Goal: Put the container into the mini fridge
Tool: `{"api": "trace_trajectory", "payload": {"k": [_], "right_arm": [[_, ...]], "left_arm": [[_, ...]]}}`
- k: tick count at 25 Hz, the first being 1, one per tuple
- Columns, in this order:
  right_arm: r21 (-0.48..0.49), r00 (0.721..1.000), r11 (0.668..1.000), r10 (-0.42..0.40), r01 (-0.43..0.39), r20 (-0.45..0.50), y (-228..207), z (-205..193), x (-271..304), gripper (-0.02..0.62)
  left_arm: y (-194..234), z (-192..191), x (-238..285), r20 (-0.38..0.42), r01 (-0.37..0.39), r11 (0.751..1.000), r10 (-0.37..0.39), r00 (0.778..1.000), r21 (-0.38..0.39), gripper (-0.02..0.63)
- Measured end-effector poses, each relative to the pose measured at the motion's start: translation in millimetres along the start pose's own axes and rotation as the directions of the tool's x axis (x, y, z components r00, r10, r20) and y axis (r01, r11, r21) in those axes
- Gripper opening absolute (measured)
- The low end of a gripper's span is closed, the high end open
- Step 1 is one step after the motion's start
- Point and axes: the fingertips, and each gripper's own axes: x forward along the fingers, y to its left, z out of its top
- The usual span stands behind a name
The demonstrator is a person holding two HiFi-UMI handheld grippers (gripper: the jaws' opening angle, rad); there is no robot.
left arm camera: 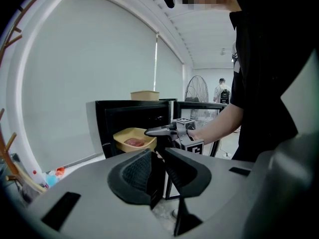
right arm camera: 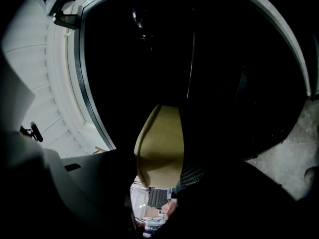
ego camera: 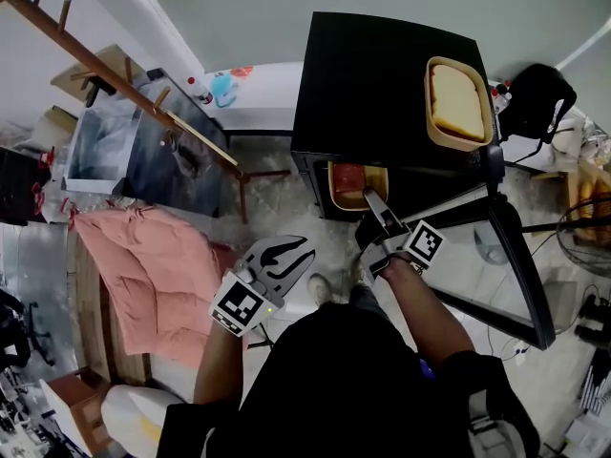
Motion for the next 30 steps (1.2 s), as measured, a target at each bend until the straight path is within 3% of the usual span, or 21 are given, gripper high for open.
{"api": "trace_trajectory", "payload": {"k": [15, 21, 30], "right_arm": [[0.018, 0.999, 0.999, -0.04, 0.041, -0.007, -10.0, 13.5, 33.3, 0.224], [-0.004, 0.998, 0.998, -0.057, 0.057, -0.033, -11.9, 11.9, 36.0, 0.224], [-0.065, 0.99, 0.995, -0.08, 0.072, -0.119, -11.1, 2.8, 37.7, 0.224]], "left_arm": [[19.4, -1.3, 26.0, -0.003, -0.081, 0.996, 0.081, 0.997, -0.035, 0.089], [45.5, -7.7, 63.9, 0.005, -0.174, 0.977, 0.176, 0.984, -0.125, 0.071], [56.3, -24.9, 120.7, -0.076, -0.17, 0.955, 0.156, 0.985, -0.243, 0.049]]}}
